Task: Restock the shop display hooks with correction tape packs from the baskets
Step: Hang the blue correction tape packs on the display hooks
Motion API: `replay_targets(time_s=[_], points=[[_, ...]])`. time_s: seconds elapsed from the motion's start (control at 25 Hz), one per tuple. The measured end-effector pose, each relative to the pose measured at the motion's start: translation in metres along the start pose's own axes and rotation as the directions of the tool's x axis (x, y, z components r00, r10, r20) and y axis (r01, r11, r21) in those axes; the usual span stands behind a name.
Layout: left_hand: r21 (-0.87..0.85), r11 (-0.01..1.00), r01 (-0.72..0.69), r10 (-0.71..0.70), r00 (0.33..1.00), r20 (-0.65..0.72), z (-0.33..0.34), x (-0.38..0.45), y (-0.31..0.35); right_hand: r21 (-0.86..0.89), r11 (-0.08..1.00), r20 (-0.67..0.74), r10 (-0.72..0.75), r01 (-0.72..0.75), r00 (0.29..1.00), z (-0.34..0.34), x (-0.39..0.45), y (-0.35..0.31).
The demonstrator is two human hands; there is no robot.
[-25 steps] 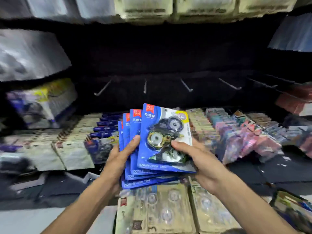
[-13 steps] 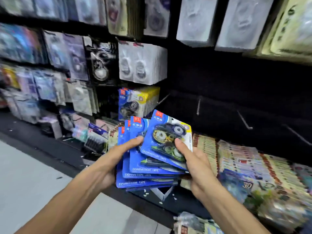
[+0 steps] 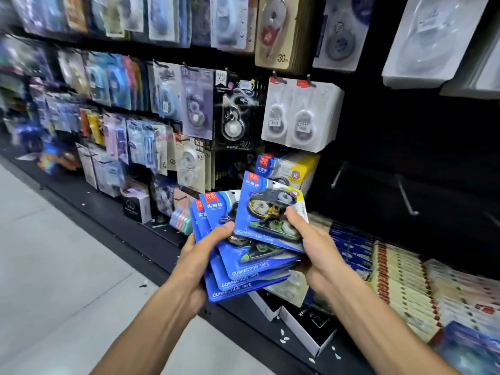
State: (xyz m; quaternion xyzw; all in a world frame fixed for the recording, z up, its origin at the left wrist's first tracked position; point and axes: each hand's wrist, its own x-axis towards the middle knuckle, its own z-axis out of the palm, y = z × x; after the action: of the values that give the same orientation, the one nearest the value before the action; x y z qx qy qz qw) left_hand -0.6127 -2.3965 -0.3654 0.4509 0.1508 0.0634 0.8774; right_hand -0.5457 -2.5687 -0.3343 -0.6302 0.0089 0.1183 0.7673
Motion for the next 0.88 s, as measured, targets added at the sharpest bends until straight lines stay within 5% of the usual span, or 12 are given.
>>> replay_targets(time_s=[0.2,0.4,0.56,0.68,0.88], points=[[-0.076,0.994,0.072,-0.077,0.996,-0.055,-0.007,0.007,0.003,0.073,0.997,-0.029,0.001,0.001,1.0,0.008,0.009,-0.002],[0.02,1.0,0.008,-0.006,0.993,-0.118,-0.006,0.009,-0.001,-0.119,0.982,-0.001,-0.149,0.147,0.989,0.015,0.01,0.012],[-0.003,1.0,0.018,-0.018,0.984,-0.177,-0.005,0.009,0.001,-0.14,0.985,0.022,-0.1,0.102,0.995,0.009,0.018,0.0],[-0.005,0.997,-0.074,0.068,0.944,-0.323,-0.011,0.017,0.005,-0.114,0.979,-0.047,-0.175,0.169,0.983,0.002,0.03,-0.005],[0.117,0.971,-0.207,0.238,0.843,-0.482,-0.02,0.021,0.008,-0.323,0.905,-0.107,-0.327,0.278,0.939,-0.005,0.056,-0.01]])
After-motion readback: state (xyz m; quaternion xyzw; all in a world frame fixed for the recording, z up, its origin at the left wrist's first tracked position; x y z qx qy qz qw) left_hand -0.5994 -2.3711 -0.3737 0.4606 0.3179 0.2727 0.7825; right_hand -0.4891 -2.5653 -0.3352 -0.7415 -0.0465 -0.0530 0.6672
